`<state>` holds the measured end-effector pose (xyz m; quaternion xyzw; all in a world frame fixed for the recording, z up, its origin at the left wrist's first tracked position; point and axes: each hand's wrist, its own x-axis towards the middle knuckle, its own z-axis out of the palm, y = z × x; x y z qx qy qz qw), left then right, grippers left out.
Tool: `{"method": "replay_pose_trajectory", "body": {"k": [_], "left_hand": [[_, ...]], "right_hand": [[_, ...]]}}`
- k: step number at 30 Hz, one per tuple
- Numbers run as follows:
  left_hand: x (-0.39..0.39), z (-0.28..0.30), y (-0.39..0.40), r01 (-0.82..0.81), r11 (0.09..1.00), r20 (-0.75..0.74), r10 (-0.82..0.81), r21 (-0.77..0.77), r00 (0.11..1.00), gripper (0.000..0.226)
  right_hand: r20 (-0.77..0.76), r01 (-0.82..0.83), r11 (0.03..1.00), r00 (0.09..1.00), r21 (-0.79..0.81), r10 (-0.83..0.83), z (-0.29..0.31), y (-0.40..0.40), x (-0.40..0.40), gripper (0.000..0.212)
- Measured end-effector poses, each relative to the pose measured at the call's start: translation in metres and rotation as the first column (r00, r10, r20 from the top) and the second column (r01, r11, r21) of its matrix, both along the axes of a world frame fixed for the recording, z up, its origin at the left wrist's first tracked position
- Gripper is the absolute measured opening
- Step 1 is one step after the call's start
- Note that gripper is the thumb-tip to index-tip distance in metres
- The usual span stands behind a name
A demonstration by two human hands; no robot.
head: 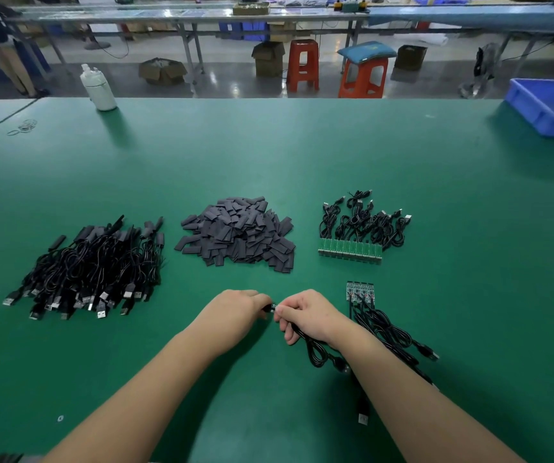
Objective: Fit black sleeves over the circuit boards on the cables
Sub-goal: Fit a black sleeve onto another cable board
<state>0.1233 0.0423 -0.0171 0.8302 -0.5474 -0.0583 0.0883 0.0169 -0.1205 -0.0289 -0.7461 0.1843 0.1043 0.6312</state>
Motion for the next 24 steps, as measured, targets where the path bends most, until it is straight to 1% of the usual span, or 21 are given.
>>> {"method": "replay_pose_trajectory", "body": {"k": [6, 12, 16, 21, 23, 24], "left_hand": [[-0.0055, 0.001, -0.0014, -0.04, 0.998, -0.026, 0.038, -0.054, 0.999, 0.017], [-0.0065, 0.0021, -0.0028, -0.051, 0.998, -0.046, 0.05, -0.03, 0.998, 0.018], [-0.0084, 0.0038, -0.003, -0.022, 1.0, 0.001, 0.022, 0.02, 1.0, 0.02], [-0.0104, 0.0082, -0.0058, -0.005, 0.995, 0.07, -0.002, 0.104, 0.998, 0.032], [-0.0099, 0.0059, -0.0059, 0.002, 0.996, 0.083, -0.01, 0.095, 0.997, 0.033], [-0.0097, 0.005, -0.0058, 0.004, 0.998, 0.062, -0.007, 0.056, 0.998, 0.034]], "right_hand": [[0.023, 0.009, 0.999, 1.0, 0.044, -0.01, -0.0015, 0.0005, 0.0001, 0.025], [0.034, -0.021, 0.999, 0.999, 0.042, 0.02, -0.0001, 0.0004, -0.0021, 0.023], [0.018, -0.048, 0.999, 0.999, 0.01, 0.048, 0.0017, 0.0005, -0.0008, 0.023], [0.02, -0.043, 0.999, 0.999, 0.022, 0.042, 0.0027, 0.0017, -0.001, 0.021], [0.025, -0.029, 0.999, 0.999, 0.029, 0.028, 0.0027, 0.0017, -0.0009, 0.02], [0.029, -0.016, 0.999, 0.999, 0.035, 0.015, 0.0024, 0.0019, -0.0013, 0.019]]}}
